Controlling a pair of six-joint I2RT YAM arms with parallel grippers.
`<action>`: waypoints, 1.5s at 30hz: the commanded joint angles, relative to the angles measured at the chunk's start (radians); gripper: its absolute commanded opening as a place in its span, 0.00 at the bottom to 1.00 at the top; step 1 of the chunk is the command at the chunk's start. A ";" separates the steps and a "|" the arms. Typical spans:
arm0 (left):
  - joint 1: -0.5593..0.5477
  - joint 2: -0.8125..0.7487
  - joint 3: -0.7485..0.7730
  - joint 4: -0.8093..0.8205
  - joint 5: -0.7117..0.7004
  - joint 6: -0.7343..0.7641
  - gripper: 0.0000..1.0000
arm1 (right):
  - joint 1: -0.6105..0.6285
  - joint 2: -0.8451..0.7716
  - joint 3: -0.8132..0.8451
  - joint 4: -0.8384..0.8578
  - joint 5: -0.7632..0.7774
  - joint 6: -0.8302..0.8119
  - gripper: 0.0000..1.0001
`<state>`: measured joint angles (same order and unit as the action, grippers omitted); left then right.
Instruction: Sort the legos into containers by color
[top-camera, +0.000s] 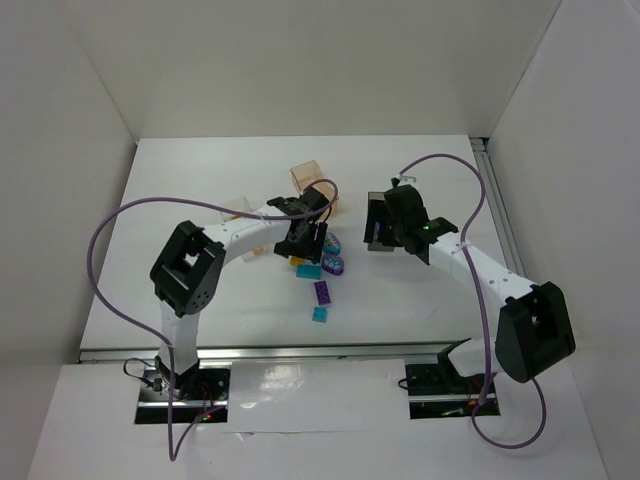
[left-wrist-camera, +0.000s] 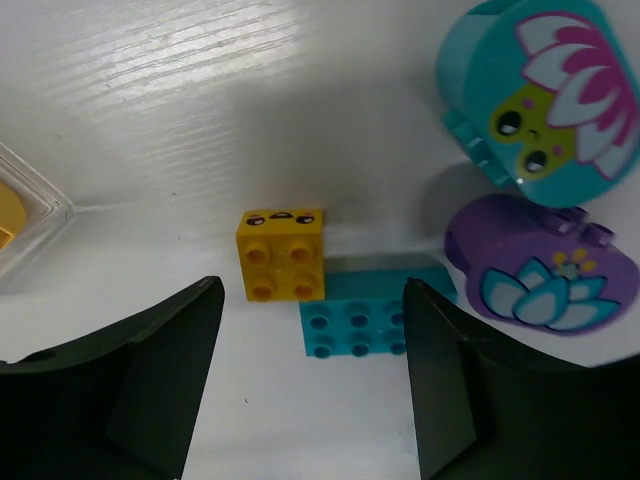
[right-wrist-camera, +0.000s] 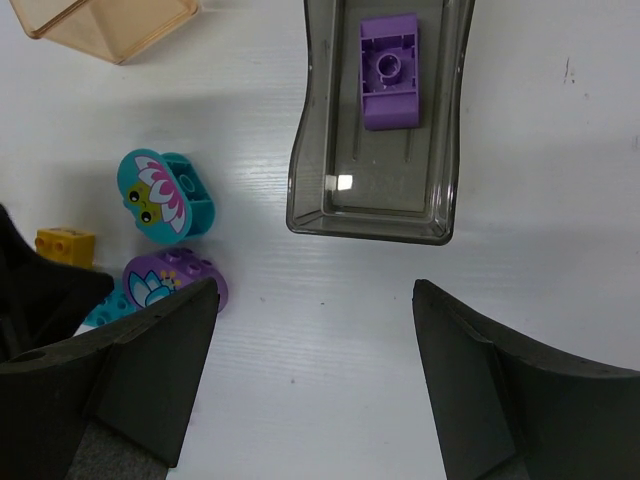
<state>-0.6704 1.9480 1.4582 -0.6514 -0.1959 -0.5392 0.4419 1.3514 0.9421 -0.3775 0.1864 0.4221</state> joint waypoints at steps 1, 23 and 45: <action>0.009 0.005 0.024 0.002 -0.040 -0.059 0.80 | 0.009 -0.026 0.001 0.006 0.021 0.004 0.86; 0.084 -0.044 0.148 -0.105 -0.105 -0.039 0.25 | 0.009 -0.017 0.011 0.006 0.021 -0.005 0.86; 0.401 -0.178 -0.039 -0.036 -0.020 -0.050 0.95 | 0.096 0.002 0.024 0.101 -0.067 -0.080 0.91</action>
<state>-0.2615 1.7958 1.4368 -0.6960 -0.2214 -0.5800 0.4923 1.3514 0.9421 -0.3584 0.1604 0.3985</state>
